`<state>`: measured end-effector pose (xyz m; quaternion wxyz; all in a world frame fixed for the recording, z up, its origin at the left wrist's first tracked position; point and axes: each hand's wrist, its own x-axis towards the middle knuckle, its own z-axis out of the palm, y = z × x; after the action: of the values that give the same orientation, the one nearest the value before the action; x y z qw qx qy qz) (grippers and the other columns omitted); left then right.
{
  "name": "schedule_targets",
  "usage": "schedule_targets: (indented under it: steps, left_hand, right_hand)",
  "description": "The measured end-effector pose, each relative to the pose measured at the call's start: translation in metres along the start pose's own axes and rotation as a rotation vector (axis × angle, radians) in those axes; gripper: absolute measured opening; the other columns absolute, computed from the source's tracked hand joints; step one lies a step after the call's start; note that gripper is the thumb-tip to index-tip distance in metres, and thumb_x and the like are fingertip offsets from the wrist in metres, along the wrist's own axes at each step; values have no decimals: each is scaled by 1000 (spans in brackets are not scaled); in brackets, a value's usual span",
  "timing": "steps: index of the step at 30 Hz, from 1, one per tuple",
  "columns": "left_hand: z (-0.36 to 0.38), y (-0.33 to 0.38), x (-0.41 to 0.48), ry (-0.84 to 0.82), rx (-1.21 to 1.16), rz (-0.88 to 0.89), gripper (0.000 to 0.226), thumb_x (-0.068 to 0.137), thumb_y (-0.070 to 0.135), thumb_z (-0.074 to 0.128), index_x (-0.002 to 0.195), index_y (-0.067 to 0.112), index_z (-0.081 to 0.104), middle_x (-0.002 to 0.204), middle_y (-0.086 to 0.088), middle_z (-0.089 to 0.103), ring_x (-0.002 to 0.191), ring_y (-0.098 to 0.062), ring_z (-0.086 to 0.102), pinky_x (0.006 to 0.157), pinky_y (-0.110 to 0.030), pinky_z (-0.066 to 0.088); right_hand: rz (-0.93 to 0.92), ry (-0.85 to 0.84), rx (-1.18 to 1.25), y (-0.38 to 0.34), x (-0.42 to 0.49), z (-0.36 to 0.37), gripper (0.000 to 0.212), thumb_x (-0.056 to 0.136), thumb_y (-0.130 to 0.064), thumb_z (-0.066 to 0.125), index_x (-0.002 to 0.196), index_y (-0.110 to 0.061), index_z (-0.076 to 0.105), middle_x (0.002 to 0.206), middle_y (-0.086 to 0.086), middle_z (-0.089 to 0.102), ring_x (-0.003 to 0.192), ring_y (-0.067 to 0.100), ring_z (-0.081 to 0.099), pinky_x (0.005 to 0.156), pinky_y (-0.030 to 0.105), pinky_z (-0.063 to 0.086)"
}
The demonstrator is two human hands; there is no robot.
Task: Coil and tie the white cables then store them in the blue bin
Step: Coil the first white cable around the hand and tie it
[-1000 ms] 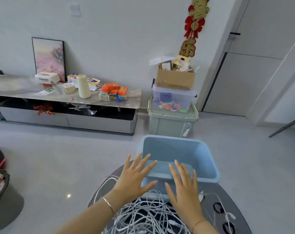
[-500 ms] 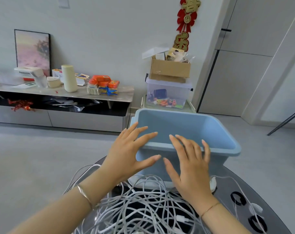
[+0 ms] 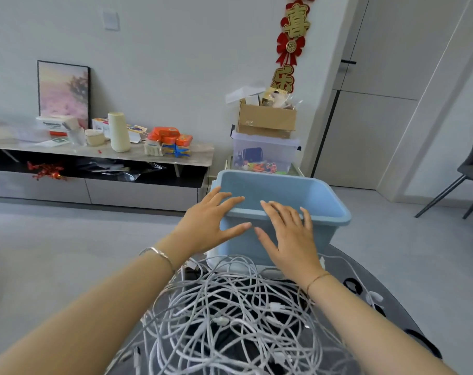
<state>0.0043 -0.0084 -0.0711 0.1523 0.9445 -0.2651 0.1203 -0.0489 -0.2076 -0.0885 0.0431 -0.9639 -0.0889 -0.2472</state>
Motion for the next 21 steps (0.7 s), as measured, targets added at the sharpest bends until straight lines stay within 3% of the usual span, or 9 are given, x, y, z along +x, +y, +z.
schedule_targets:
  steps: [3, 5, 11, 15, 18, 21]
  left_hand:
    - [-10, 9, -17, -61, 22, -5, 83, 78, 78, 18, 150, 37, 8, 160, 5, 12, 148, -17, 3, 118, -41, 17]
    - [-12, 19, -33, -42, 4, 27, 82, 82, 73, 21, 152, 34, 5, 160, 5, 8, 147, -18, 5, 119, -39, 14]
    - [-11, 57, -95, -78, -104, 124, 71, 90, 63, 33, 150, 27, 22, 158, 7, 18, 144, -12, 17, 118, -31, 15]
    - [-6, 79, -113, -230, -100, 100, 62, 94, 60, 34, 144, 24, 34, 150, 4, 37, 138, -13, 31, 114, -31, 24]
    - [-6, 101, -117, -261, -122, 79, 58, 96, 57, 34, 141, 22, 40, 146, 2, 43, 135, -15, 36, 112, -33, 27]
    - [-8, 122, -111, -297, -222, 17, 58, 96, 56, 33, 140, 19, 43, 144, -1, 46, 133, -17, 40, 110, -33, 31]
  right_hand:
    - [-75, -72, 81, 4, -15, -18, 66, 91, -59, 13, 149, -30, 19, 157, -6, 16, 145, 13, 12, 118, 37, -3]
    - [-94, -61, 124, 9, -29, -28, 64, 92, -57, 16, 148, -28, 24, 157, -7, 15, 145, 12, 11, 119, 35, 0]
    - [43, -171, 209, 28, -85, -58, 41, 98, -38, 43, 136, -24, 44, 150, -7, 31, 138, 15, 28, 114, 32, 18]
    - [251, -381, 313, 41, -112, -67, 27, 96, -31, 50, 119, -21, 59, 125, -5, 57, 116, 13, 51, 98, 28, 39]
    - [307, -563, 404, 41, -129, -68, 13, 94, -33, 53, 101, -28, 63, 112, -10, 62, 107, 9, 56, 94, 27, 41]
    - [344, -590, 502, 43, -137, -67, 15, 93, -32, 54, 100, -25, 66, 114, -7, 64, 109, 10, 56, 100, 29, 40]
